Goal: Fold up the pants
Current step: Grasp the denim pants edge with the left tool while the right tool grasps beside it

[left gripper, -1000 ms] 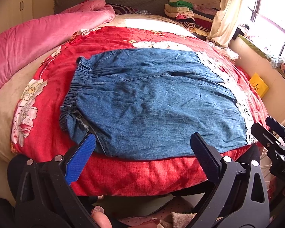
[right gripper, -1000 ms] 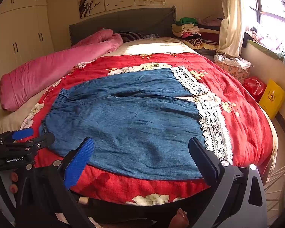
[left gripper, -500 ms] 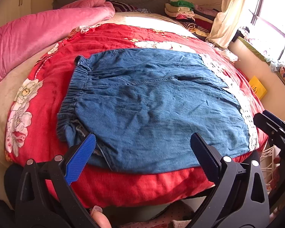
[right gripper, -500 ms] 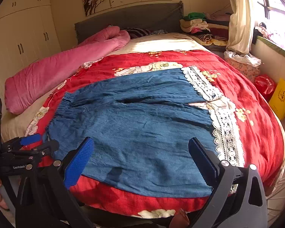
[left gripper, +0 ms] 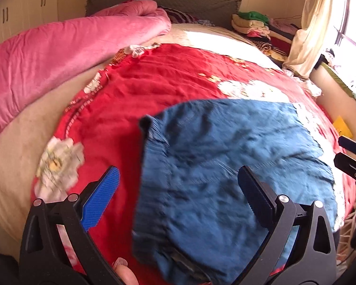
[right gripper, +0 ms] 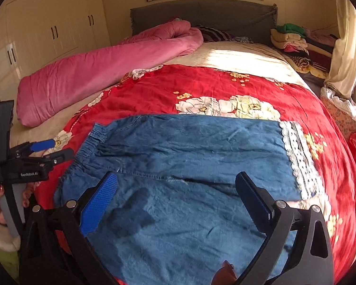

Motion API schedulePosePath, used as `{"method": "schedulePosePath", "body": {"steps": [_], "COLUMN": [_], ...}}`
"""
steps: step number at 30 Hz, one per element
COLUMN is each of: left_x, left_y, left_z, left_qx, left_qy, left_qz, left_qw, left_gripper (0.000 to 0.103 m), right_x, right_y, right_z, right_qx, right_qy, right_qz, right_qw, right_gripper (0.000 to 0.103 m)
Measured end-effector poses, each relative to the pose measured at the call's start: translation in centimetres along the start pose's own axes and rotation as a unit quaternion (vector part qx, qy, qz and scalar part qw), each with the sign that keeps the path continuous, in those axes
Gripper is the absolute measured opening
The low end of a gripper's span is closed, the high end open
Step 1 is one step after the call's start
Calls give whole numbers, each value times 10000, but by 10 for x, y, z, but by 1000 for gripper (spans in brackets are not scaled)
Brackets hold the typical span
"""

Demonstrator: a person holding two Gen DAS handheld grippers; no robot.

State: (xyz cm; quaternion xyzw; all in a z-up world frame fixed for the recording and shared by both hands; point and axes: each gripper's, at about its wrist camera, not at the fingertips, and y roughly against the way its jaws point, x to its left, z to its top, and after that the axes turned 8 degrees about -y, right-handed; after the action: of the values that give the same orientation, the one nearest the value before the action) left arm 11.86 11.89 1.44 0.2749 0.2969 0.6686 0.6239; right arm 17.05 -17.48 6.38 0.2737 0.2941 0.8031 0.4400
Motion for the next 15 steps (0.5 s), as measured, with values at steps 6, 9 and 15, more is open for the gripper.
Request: {"method": "schedulePosePath", "body": {"steps": [6,9,15], "left_x": [22,29,44], "left_y": [-57,-86,-126], "left_z": [26,33,38], "left_qx": [397,619,760], "left_qy": [-282,-284,-207], "left_qz": [194,201,146], "left_qw": [9986,9975,9968], "left_gripper": [94,94,75], "right_x": [3,5,9], "right_y": [-51,-80,-129], "right_z": [31,42,61], "right_qx": [213,449,789], "right_qy": [398,601,848], "right_qz": [142,36,56], "right_qw": [9989,9972,9933], "right_gripper": [99,99,99]}}
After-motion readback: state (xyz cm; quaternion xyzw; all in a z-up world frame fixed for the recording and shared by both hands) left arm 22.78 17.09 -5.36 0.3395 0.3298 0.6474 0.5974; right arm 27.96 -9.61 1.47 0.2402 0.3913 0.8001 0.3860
